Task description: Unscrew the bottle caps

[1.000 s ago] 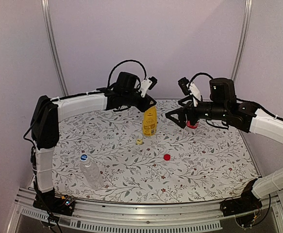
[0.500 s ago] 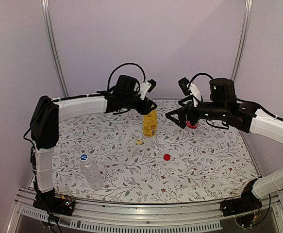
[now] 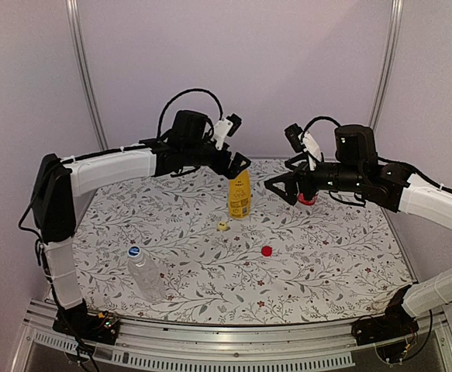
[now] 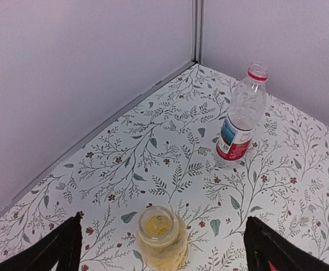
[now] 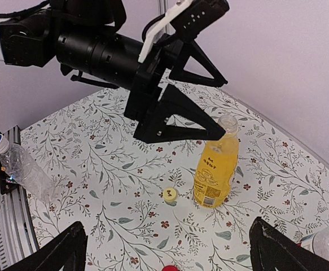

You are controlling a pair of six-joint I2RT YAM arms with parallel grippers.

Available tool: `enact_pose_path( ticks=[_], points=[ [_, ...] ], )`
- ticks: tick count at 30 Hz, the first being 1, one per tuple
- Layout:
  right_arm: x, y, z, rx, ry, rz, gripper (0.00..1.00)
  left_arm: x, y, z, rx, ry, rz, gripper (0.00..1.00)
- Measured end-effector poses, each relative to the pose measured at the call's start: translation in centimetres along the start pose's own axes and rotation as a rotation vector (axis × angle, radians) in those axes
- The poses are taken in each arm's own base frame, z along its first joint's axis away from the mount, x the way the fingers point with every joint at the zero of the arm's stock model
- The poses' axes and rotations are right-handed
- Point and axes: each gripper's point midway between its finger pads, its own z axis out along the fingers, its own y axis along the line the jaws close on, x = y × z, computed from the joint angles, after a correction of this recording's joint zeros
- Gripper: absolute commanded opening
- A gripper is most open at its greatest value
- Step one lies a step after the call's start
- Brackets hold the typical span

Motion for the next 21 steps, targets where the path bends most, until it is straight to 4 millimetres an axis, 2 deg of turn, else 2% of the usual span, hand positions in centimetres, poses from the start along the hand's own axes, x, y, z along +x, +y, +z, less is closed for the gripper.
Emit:
enact_pose_path(
  ticks=[5, 10, 14, 21],
  points=[
    [0.0, 0.0, 0.0, 0.001, 0.001, 0.0, 0.99, -3.9, 0.6, -4.4, -0.03, -0.086, -0.003, 1.0],
    [0.3, -0.2, 0.0, 0.01, 0.011, 0.003, 0.99, -5.1, 0.3, -10.1, -0.039, -0.106, -0.054, 0.99],
    [0.5, -0.3, -0.1, 0.019, 0.027, 0.007, 0.99, -3.9, -0.5, -14.5, -0.038, -0.06, -0.13, 0.95],
    [0.0, -0.5, 0.5, 0.019, 0.033, 0.012, 0.99, 2.3, -2.6, -21.4, -0.094, 0.134, -0.301, 0.87]
  ],
)
